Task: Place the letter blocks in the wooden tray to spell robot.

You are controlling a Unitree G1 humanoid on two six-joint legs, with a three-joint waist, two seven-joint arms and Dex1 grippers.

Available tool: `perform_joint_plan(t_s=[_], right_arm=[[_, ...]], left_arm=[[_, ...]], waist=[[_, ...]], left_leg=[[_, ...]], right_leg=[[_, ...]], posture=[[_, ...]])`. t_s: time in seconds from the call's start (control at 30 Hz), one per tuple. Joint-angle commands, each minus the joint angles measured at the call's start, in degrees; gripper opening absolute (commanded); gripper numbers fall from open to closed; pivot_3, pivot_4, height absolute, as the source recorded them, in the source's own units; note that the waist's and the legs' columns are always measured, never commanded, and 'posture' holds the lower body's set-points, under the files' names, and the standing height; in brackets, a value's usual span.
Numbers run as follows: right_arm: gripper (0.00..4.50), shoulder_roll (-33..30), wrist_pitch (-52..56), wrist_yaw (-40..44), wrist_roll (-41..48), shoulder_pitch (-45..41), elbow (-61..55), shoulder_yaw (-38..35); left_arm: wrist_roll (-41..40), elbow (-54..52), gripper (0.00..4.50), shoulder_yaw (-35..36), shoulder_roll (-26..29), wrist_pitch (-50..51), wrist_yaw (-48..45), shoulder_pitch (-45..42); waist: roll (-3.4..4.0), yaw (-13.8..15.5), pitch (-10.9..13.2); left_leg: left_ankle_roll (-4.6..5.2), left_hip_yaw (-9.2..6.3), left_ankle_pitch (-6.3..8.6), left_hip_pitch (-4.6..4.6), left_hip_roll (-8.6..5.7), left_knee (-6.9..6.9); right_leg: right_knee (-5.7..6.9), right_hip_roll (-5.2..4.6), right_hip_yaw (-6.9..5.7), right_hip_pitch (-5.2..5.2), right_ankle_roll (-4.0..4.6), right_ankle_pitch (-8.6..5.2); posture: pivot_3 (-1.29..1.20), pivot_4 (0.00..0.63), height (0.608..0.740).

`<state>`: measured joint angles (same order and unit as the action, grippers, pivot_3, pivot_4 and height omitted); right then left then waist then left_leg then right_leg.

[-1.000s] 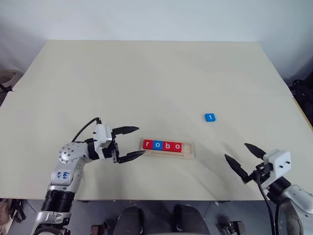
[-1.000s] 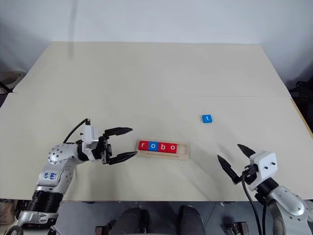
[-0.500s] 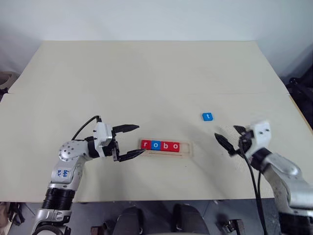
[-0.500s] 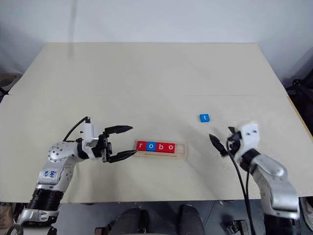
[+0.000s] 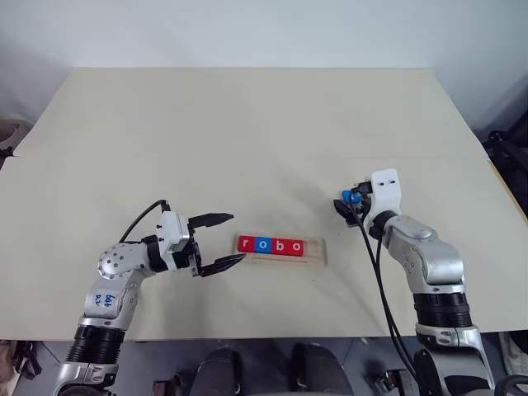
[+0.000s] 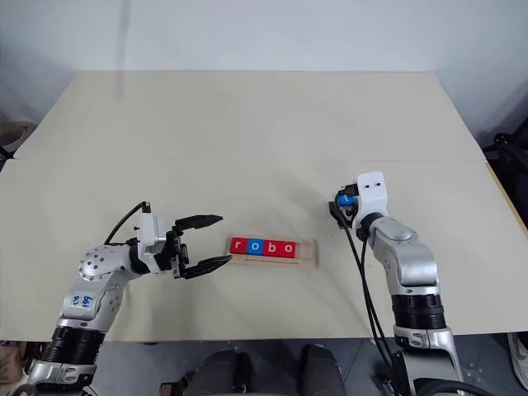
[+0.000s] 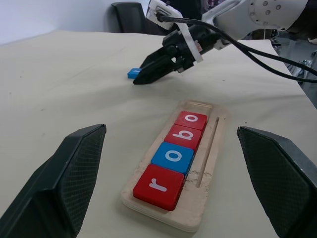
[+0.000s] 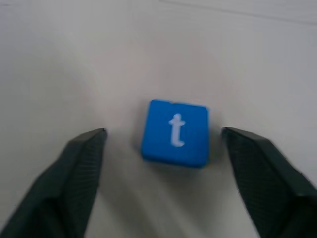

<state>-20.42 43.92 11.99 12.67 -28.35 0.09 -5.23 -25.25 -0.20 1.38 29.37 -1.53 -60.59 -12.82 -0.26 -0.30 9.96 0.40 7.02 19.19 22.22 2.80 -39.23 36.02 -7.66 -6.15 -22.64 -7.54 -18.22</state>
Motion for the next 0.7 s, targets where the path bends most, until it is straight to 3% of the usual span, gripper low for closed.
perform_joint_plan(t_s=[0.03,0.13,0.3,0.53,0.7], right_arm=[[2.51,0.5,-0.4,-1.2,-1.0,-1.1,0.0,-0.4],[1.51,0.9,0.2,-1.2,-1.0,-1.3,-0.9,-0.2],[1.47,1.2,5.0,-2.4,0.0,0.8,-7.8,-1.4],[1.47,2.0,16.9,-1.5,6.5,14.8,-32.5,-5.1],[1.47,3.9,20.0,-2.3,8.3,24.9,-42.1,-4.4]], left_arm=[[-0.2,-3.1,4.50,0.9,0.4,-0.2,0.7,0.7],[-0.2,-3.6,4.50,0.8,0.3,-0.1,1.0,1.2],[-0.2,-3.6,4.50,0.5,0.1,-0.3,1.1,1.4],[-0.5,-2.1,4.50,-0.2,-0.1,-0.3,-0.4,0.6],[-0.6,-1.0,4.50,-0.6,-0.2,-0.2,-2.0,0.0]], waist=[[0.00,0.0,0.0],[0.00,0.0,0.0],[0.00,0.0,0.0],[0.00,0.2,0.0],[0.01,0.1,0.0]], left_leg=[[0.00,0.00,0.00,0.00,0.00,0.00],[0.00,-0.01,0.00,0.01,-0.01,0.00],[0.00,-0.02,0.00,0.01,0.00,0.01],[0.01,-0.08,0.01,0.10,-0.01,0.06],[0.01,-0.10,0.01,0.05,0.01,0.08]], right_leg=[[0.00,0.00,0.00,0.00,0.00,0.00],[-0.01,-0.02,0.01,0.00,0.00,0.00],[-0.01,-0.01,0.01,-0.02,0.00,0.00],[-0.08,-0.02,-0.01,-0.05,0.00,0.00],[-0.05,0.03,0.00,-0.05,0.01,0.00]], posture=[[0.00,0.150,0.740],[0.00,0.150,0.740],[0.00,0.150,0.740],[0.00,0.150,0.740],[0.00,0.150,0.740]])
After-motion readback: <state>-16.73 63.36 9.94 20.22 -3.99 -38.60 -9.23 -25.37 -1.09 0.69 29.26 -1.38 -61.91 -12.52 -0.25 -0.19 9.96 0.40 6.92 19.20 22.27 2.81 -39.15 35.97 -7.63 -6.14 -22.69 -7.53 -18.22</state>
